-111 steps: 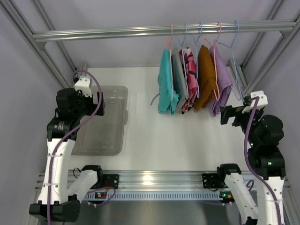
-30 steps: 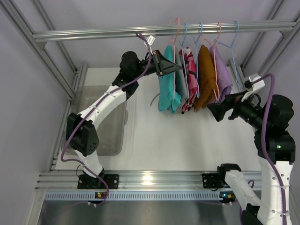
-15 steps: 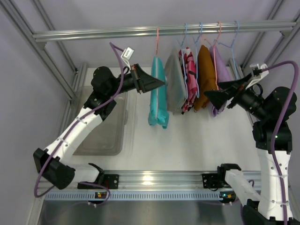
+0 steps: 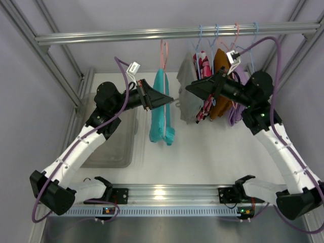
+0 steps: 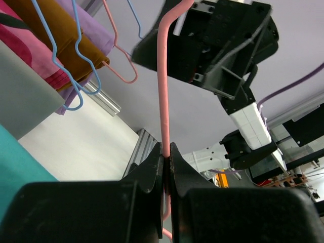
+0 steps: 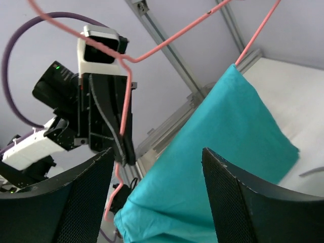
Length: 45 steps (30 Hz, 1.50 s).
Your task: Remove the trousers from the hanger
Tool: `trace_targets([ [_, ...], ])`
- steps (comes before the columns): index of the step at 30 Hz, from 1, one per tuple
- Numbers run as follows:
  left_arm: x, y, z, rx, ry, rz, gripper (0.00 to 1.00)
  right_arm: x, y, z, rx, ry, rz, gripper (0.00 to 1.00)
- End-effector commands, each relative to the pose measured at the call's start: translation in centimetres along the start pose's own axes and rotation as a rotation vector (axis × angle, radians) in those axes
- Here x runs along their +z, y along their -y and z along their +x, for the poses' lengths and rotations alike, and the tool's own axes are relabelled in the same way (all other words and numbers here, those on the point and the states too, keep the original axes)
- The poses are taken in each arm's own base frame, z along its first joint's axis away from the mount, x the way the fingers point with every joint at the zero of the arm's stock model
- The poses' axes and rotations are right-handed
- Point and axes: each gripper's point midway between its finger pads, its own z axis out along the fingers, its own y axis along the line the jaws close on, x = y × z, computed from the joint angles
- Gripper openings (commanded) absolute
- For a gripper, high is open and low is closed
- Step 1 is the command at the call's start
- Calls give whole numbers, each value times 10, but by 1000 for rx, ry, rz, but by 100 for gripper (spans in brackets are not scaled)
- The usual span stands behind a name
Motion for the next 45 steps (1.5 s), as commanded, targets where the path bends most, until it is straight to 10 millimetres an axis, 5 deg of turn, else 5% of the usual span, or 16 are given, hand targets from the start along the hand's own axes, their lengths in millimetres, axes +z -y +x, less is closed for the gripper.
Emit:
trace_targets([
  [1, -14, 57, -25, 185, 105, 134, 0, 20, -37, -32, -14, 100, -138, 68],
  [14, -18, 53, -16, 133, 94, 133, 0, 62, -65, -15, 37, 55, -280, 64],
  [28, -22, 50, -9, 132, 91, 130, 0, 92, -63, 20, 131, -29, -301, 61],
  [36, -22, 30, -2, 124, 89, 69, 0, 96, -77, 20, 183, -35, -341, 37],
  [40, -22, 20, 2, 135, 84, 42, 0, 93, -85, 18, 215, -39, -350, 14],
  [42, -24, 20, 3, 160, 85, 39, 8, 91, -87, 15, 223, -33, -345, 0],
  [45, -30, 20, 4, 227, 77, 16, 41, 88, -87, 12, 238, -24, -336, 0],
])
